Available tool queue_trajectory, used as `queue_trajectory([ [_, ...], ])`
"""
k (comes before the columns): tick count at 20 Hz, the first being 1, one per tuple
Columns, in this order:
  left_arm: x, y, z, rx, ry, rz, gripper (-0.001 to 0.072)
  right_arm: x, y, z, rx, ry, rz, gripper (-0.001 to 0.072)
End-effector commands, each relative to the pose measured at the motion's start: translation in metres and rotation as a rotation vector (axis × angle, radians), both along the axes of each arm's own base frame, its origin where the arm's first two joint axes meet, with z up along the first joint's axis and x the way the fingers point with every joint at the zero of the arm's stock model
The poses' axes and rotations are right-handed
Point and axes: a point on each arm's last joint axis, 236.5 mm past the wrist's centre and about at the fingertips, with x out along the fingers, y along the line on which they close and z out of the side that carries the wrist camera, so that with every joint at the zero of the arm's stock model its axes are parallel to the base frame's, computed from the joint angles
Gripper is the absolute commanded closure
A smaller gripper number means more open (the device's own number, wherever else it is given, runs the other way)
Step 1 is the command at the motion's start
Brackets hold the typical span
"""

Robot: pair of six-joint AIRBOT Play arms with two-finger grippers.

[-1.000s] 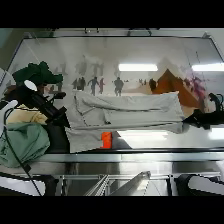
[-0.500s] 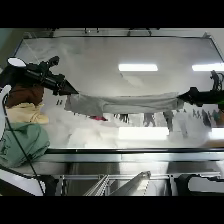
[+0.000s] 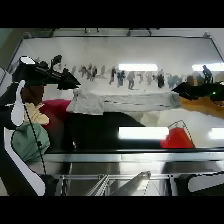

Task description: Fold the shirts.

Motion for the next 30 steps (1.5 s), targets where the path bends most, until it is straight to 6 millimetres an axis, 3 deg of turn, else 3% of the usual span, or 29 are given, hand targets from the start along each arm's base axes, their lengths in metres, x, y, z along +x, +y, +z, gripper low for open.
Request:
queue_trajectory([
  [1,0.017,0.038,0.008,0.0,0.011,0.11,0.0412,-0.008,-0.04,-0.004,-0.129,0.056,-0.001,0.0084],
  [3,0.009,0.048,0.013,-0.007,0.042,0.143,0.0412,-0.014,-0.038,-0.016,-0.112,0.096,0.006,0.0084],
  [5,-0.009,0.04,0.016,-0.017,0.076,0.102,0.0443,-0.023,-0.026,-0.035,-0.067,0.153,0.036,0.0084],
  [6,-0.018,0.031,0.019,-0.023,0.075,0.058,0.07,-0.027,-0.015,-0.044,-0.03,0.183,0.053,0.0085],
  [8,-0.028,0.008,0.024,-0.024,0.063,-0.014,0.0705,-0.034,0.009,-0.055,0.053,0.232,0.09,0.0091],
  [10,-0.035,-0.024,0.029,-0.018,0.036,-0.083,0.0706,-0.032,0.029,-0.052,0.118,0.232,0.109,0.0219],
  [13,-0.046,-0.093,0.023,0.004,-0.011,-0.189,0.0705,-0.037,0.045,-0.047,0.16,0.248,0.145,0.0542],
  [14,-0.052,-0.12,0.017,0.006,-0.017,-0.222,0.0706,-0.04,0.048,-0.044,0.178,0.259,0.157,0.0701],
  [16,-0.066,-0.17,0.001,0.016,-0.027,-0.277,0.0706,-0.049,0.055,-0.038,0.212,0.283,0.194,0.0699],
  [19,-0.072,-0.218,-0.042,0.101,-0.048,-0.278,0.0708,-0.059,0.071,-0.005,0.277,0.254,0.297,0.0699],
  [22,-0.078,-0.231,-0.086,0.25,-0.039,-0.265,0.0709,-0.053,0.069,0.034,0.241,0.178,0.324,0.0699],
  [24,-0.083,-0.243,-0.1,0.285,-0.024,-0.248,0.0709,-0.053,0.077,0.072,0.265,0.129,0.345,0.0699],
  [27,-0.09,-0.271,-0.103,0.284,-0.063,-0.251,0.0709,-0.057,0.112,0.154,0.428,-0.031,0.416,0.0699],
  [30,-0.082,-0.295,-0.069,0.245,-0.155,-0.273,0.0708,-0.065,0.147,0.214,0.483,-0.161,0.485,0.0699],
])
